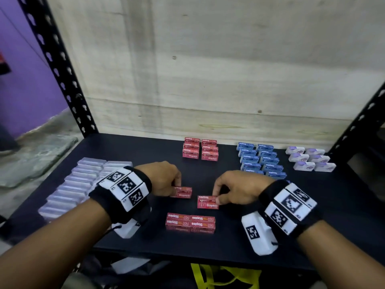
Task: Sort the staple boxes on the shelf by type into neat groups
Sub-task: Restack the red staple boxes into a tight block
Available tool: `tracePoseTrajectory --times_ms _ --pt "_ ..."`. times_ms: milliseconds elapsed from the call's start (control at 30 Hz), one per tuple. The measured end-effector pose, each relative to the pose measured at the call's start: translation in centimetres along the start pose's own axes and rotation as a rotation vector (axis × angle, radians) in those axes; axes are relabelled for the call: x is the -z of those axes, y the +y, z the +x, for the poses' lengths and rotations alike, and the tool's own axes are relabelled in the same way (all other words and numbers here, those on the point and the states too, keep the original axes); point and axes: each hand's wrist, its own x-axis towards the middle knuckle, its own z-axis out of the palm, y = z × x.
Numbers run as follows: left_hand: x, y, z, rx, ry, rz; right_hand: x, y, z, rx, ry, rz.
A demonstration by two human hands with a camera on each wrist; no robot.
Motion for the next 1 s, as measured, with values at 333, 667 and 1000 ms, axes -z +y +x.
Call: tracePoseTrajectory --times_ms 333,667,1000 --pt "-1.8 -0.5 -2.7 -0.029 -0.042 -0.019 -0.5 0.0 -1.4 0.019 -0.08 0.126" --pt "-1.2 -0.6 -3.7 -0.078 -0.116 -0.02 0.1 0.2 -1.3 0.057 -0.162 0.121" --pt "-1.5 -0.5 -3.9 -0.093 -0.096 -0.053 -0.1 0.0 -0.5 0.098 -0.177 0.096"
